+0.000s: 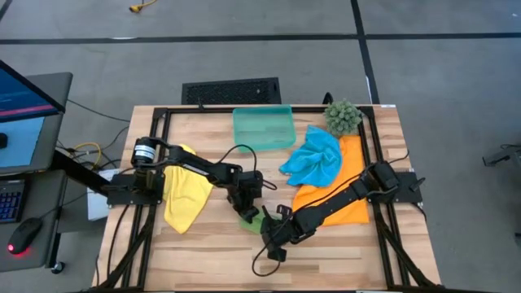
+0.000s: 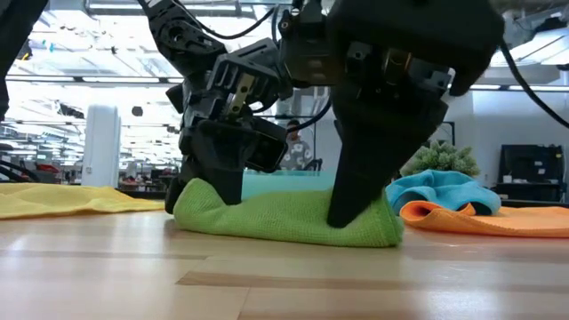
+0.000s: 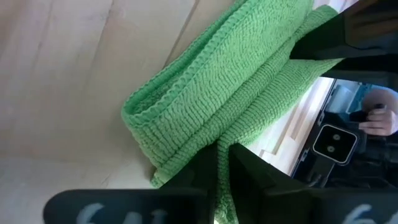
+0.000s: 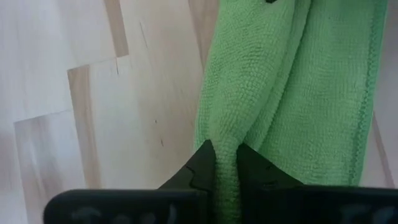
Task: Roll microfiber towels into tight, uniform cylinder then place into a basket
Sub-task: Roll the green microfiber cloth
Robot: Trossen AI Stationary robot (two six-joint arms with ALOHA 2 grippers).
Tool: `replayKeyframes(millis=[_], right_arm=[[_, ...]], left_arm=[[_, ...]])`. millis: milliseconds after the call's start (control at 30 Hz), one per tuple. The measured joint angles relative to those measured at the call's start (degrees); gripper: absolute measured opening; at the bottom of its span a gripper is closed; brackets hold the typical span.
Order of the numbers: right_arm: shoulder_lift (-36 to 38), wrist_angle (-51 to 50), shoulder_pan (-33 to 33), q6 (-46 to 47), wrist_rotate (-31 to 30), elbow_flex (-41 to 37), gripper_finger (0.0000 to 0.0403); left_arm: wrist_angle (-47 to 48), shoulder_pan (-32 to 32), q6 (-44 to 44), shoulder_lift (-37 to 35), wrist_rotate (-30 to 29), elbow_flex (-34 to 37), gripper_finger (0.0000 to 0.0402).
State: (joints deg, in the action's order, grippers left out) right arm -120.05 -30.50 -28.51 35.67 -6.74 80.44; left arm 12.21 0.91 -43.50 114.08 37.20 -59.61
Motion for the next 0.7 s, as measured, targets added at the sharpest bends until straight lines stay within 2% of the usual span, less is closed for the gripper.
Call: replayKeyframes(millis=[200,500,700], right_arm=[[-0.11,-0.11,0.00,-2.52,-0.13,-0.07,0.0087],[0.77,-2.65,1.52,-0.81,0.90,-0.20,0.0182],[4.16,-7.93,-0.02,-0.12,0.90,-0.70,0.0200]], left_arm=[[-0.13,0.07,-0.34,0.00,-0.81,0.00,0.0052],[-0.21,0.06,-0.67,0.00,-1.24,0.00,0.0066],[-0.10,0.07,-0.71,-0.02,-1.65,0.00,0.0062]])
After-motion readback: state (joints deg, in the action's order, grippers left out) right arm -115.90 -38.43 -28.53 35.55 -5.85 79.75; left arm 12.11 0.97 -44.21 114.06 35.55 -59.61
